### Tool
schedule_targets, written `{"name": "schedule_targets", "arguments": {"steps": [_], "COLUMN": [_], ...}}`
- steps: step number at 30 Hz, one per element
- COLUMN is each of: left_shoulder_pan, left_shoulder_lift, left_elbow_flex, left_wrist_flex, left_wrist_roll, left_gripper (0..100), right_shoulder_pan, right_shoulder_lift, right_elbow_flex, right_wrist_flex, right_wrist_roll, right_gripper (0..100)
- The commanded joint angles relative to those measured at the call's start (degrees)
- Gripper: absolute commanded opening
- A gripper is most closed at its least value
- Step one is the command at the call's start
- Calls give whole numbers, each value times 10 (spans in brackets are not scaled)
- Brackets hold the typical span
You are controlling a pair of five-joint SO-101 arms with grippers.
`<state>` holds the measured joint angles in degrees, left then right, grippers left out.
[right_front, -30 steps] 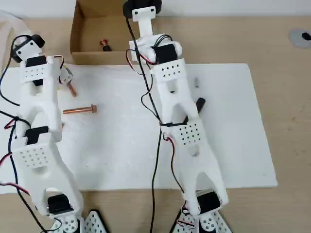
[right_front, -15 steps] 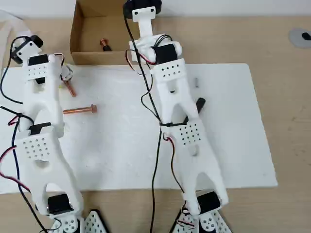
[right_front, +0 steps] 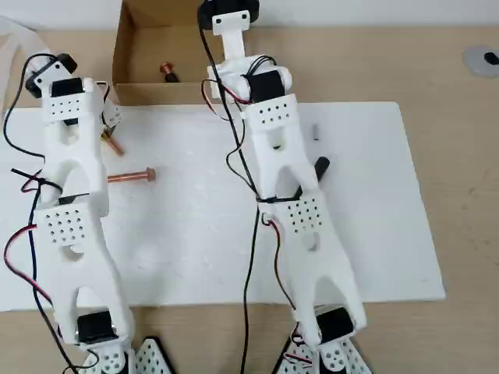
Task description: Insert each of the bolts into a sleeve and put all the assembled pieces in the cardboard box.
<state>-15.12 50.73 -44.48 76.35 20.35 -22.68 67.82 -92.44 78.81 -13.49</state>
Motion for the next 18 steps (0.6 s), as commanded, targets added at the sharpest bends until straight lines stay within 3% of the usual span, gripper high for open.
{"name": "schedule_targets", "arguments": {"steps": [1, 8, 11, 15, 18], "left_shoulder_pan": [2, 1, -4, 2, 4], "left_shoulder_lift": [9, 13, 2, -15, -29], "left_elbow_flex": [-33, -105, -213, -384, -430], "left_wrist_flex": [42, 76, 135, 234, 244], "left_wrist_roll": [4, 2, -12, -58, -74], "left_gripper": [6, 6, 6, 6, 3], "right_shoulder_pan": [0, 0, 0, 0, 0], "right_shoulder_lift": [-55, -58, -60, -102, -138], "right_elbow_flex": [-29, -29, -30, -29, -29], "right_wrist_flex": [1, 28, 59, 139, 205], "right_wrist_roll": [-6, -6, -10, -82, -96], "right_gripper": [250, 250, 249, 249, 249]}}
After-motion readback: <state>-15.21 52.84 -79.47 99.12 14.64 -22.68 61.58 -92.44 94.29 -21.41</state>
